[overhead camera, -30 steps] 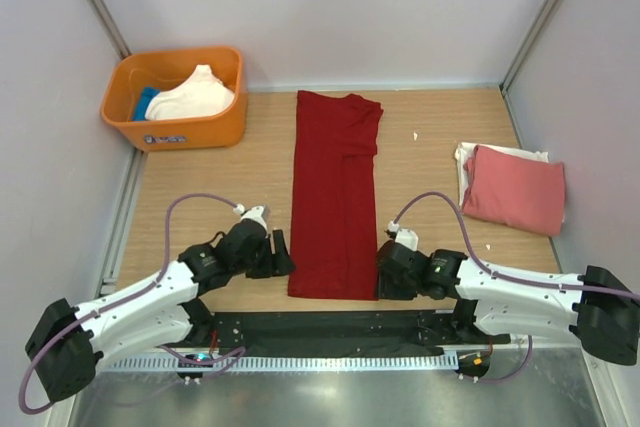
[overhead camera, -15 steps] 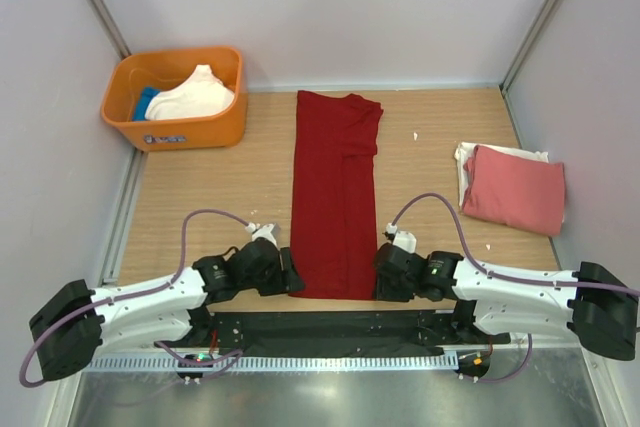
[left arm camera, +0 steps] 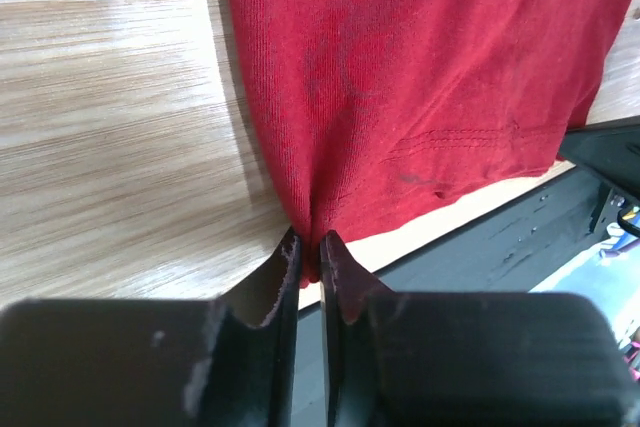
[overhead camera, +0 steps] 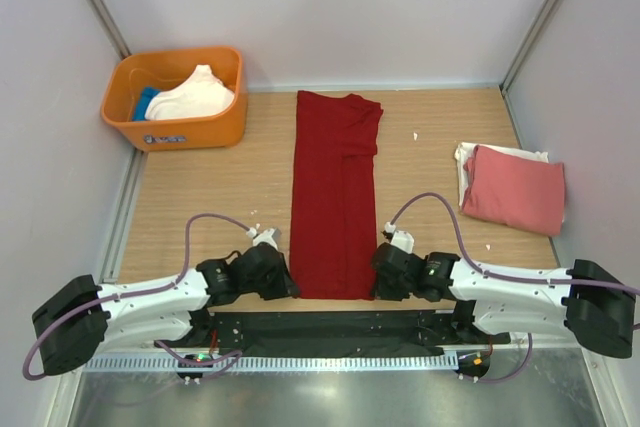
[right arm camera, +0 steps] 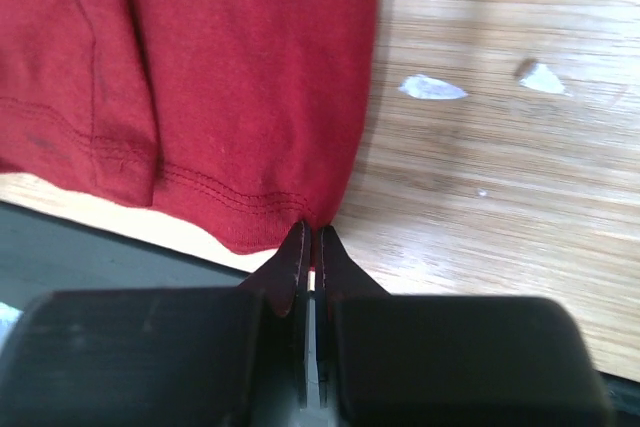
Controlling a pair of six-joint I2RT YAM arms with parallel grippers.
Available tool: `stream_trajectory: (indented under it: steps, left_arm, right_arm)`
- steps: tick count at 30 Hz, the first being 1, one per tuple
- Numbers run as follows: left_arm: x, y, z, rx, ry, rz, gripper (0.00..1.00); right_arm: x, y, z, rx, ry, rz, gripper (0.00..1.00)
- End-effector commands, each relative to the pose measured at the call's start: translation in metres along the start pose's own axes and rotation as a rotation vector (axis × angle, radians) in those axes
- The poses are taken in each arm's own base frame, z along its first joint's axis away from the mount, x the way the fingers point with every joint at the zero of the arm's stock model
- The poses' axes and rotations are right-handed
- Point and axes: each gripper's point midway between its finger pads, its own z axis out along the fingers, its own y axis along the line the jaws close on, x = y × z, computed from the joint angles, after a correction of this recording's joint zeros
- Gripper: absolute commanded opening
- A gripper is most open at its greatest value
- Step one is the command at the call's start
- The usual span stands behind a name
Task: Fold and stack the t-shirts
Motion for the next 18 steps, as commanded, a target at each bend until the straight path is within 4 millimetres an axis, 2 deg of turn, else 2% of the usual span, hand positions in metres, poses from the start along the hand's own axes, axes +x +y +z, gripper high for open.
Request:
stream_trajectory:
  steps: [1, 6, 10, 11, 13, 14, 16, 17, 18]
  left_arm:
    - [0.006, 0.007, 0.001, -0.018, 0.009, 0.003, 0.10]
    - [0.010, 0.000, -0.003, -0.015, 0.018, 0.021, 0.08]
    - [0.001, -0.009, -0.007, -0.009, -0.013, 0.033, 0.07]
    - [-0.003, -0.008, -0.008, -0.025, -0.032, 0.048, 0.04]
    - [-0.015, -0.019, -0.011, -0.027, -0.062, 0.063, 0.00]
    - [-0.019, -0.017, -0.013, -0.053, -0.075, 0.088, 0.00]
    - [-0.032, -0.033, -0.016, -0.053, -0.096, 0.114, 0.00]
    - [-0.042, -0.045, -0.020, -0.046, -0.113, 0.141, 0.00]
    - [-0.052, -0.049, -0.019, -0.053, -0.125, 0.142, 0.00]
  right_arm:
    - [0.005, 0.006, 0.001, -0.029, 0.022, 0.000, 0.01]
    - [-0.002, 0.013, -0.010, -0.055, -0.003, -0.005, 0.01]
    - [-0.015, 0.009, -0.019, -0.025, -0.060, -0.016, 0.01]
    - [-0.022, 0.012, -0.023, -0.027, -0.086, -0.018, 0.01]
    - [-0.036, 0.006, -0.027, 0.020, -0.137, -0.037, 0.01]
    - [-0.048, 0.015, -0.034, 0.010, -0.165, -0.040, 0.01]
    - [-0.064, 0.009, -0.038, 0.079, -0.208, -0.079, 0.01]
    - [-0.079, 0.015, -0.045, 0.078, -0.239, -0.069, 0.01]
    - [-0.089, 0.015, -0.047, 0.086, -0.259, -0.072, 0.01]
